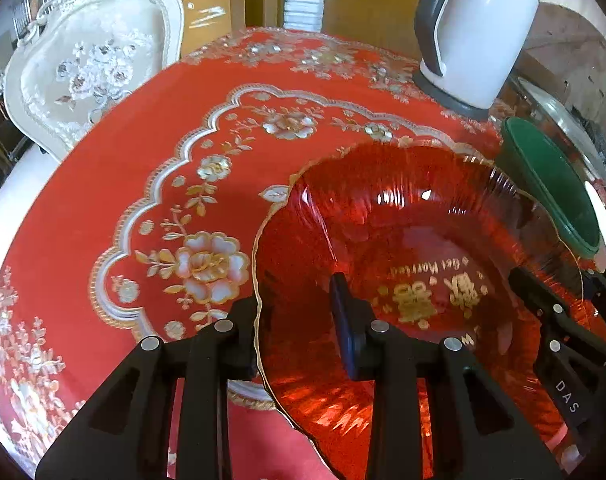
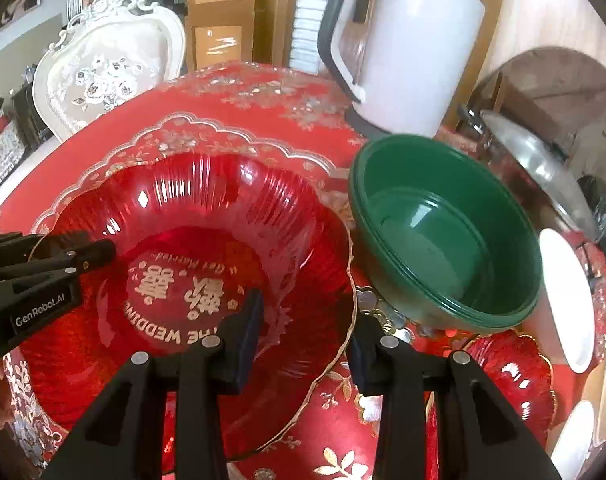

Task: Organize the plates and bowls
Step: 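Close both grippers on the red plate's rim and lift it, then carry the red plate with both grippers toward the table edge by the white chair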

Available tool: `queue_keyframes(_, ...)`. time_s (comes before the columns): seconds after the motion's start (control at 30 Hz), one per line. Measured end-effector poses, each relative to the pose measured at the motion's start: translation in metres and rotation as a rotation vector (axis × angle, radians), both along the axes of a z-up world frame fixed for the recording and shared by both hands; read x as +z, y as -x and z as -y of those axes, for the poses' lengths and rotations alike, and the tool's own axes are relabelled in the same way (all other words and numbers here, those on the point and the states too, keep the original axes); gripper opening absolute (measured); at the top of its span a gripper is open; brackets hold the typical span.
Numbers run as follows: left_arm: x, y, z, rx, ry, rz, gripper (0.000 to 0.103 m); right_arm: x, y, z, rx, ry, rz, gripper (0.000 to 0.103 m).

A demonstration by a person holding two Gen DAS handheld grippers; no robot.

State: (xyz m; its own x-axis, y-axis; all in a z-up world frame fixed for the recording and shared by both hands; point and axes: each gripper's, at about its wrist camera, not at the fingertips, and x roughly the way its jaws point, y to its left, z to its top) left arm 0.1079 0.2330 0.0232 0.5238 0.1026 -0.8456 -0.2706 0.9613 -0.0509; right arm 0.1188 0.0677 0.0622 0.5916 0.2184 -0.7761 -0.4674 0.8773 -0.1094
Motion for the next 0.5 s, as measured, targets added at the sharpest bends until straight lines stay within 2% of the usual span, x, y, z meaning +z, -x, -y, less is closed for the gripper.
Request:
queue_keyframes(0.27, 0.032, 0.036, -0.014, 0.026, -0.012, 0.062, 0.029, 0.016, 0.03, -0.013, 0.03, -0.021, 0.037, 0.041)
queue_keyframes(0.5, 0.054, 0.087, -0.037, 0.066, -0.033, 0.104, 0.029, 0.029, 0.072, -0.032, 0.095, -0.052, 0.056, 0.041)
